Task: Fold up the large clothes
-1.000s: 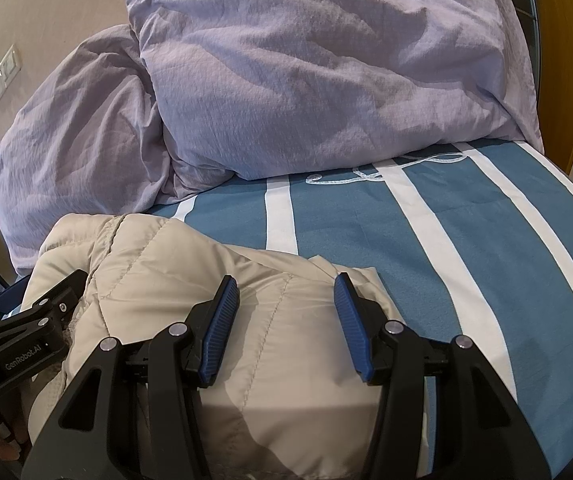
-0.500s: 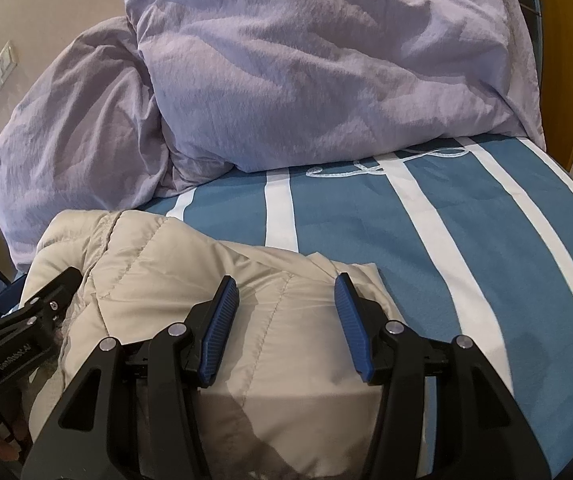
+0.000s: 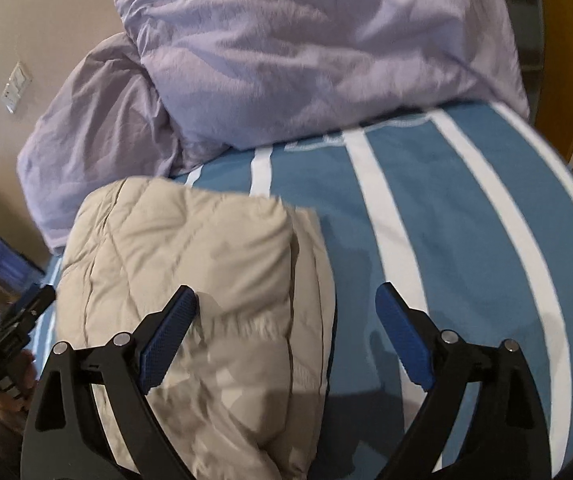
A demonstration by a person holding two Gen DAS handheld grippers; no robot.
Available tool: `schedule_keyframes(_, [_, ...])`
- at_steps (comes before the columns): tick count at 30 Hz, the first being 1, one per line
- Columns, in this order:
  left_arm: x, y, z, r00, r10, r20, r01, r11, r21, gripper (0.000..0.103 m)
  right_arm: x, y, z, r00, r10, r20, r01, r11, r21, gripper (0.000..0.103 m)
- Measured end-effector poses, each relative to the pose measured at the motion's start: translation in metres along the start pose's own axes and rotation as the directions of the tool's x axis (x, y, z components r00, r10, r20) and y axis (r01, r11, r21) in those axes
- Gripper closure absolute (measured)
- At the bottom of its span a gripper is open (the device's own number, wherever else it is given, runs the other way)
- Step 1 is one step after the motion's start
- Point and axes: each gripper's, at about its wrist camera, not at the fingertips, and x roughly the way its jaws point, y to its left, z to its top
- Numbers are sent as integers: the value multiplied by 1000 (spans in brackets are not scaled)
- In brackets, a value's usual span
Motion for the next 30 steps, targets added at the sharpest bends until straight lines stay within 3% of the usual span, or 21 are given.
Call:
schedule_keyframes(2, [2,8,-4,999,-33,-22,32,999,-36,2,2,-2,-3,999,28,-26,-28,1000,10,2])
schedule_keyframes(5, [5,19,-9,996,-80,-41,76,992,-98,2,11,-6,-8,994,74,-79,-71,997,37,1])
schedule_keyframes(8, [6,20,-10,992,-113,-49,107,989,-106,2,22,-17,-10,976,179,-124,-162,977,138,1])
schedule_keyframes(15, [17,24,-10,970,-225,-88,206,961,-185,2,39,-30,-14,937,311,-158,-270,934,235,1])
schedule_keyframes(20, [28,28,-11,945,-311,-103,273,922,-273,2,50,-31,-14,912,370,-178,-317,910,268,1])
schedule_keyframes(27, [49,35,-17,890,-444,-101,370,835,-408,2,63,-26,-13,877,435,-205,-373,885,279,1])
schedule_keyframes(30, [54,38,-18,879,-467,-92,385,811,-440,2,69,-27,-12,863,461,-207,-395,871,293,1])
